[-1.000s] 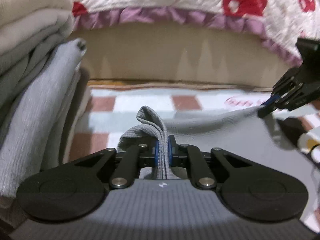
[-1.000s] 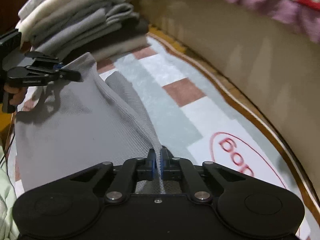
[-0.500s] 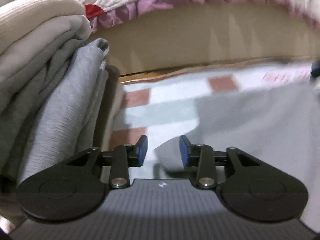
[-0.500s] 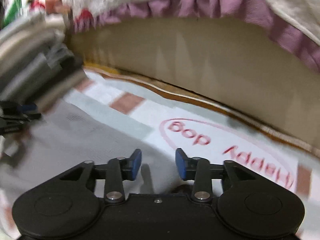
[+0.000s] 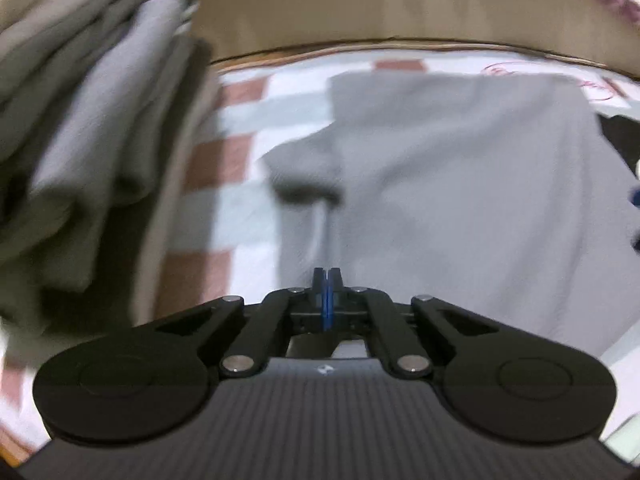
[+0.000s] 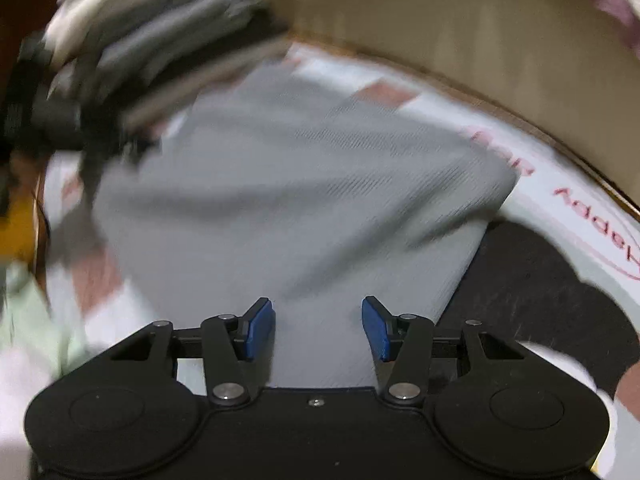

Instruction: Fold clothes

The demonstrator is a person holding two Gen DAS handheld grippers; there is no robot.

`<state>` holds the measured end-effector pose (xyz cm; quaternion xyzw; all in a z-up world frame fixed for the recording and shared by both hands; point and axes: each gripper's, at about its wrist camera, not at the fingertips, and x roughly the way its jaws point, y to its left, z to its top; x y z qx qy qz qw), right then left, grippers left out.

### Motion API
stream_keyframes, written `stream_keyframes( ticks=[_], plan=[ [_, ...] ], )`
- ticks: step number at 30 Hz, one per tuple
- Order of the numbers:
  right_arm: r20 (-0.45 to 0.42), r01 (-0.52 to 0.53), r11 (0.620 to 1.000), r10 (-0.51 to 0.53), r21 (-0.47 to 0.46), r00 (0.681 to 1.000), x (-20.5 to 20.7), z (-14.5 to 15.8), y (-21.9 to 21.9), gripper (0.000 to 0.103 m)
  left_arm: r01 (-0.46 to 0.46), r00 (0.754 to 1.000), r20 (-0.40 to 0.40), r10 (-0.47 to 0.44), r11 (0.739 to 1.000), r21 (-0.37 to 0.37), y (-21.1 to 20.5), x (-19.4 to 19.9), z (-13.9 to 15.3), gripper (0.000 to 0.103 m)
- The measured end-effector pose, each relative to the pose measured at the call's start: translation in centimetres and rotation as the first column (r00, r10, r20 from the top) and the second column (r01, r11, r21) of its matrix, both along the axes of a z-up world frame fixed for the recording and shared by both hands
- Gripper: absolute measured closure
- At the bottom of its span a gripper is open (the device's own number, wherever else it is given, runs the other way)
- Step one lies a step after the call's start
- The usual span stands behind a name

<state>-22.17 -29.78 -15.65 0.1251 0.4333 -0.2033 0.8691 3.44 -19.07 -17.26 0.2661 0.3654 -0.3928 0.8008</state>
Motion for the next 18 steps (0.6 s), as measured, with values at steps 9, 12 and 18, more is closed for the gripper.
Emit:
stream_keyframes(
  ticks=[9,12,18],
  plan=[
    [0.058,0.08,0.994,-0.085,0.081,0.995,-2.6,1.2,-0.7,0.048,-0.126,0.984,-0.153,0.093,0.968,-0.219,3.8,2.6,2.4,0.093],
    [0.145,0.143,0.981,-0.163,0.134,0.976,-2.7,2.1,-2.5,0.047,-0.122,0.963,-0.267,0.032,0.937,-0.327,4.0,3.5,2.4,0.059],
    [0.157,0.116,0.993,-0.118,0.02,0.981,0.9,3.2,-4.9,0.047,-0.03,0.958,-0.281,-0.061,0.95,-0.31,1.1,3.3,-0.6,0.049]
  ],
)
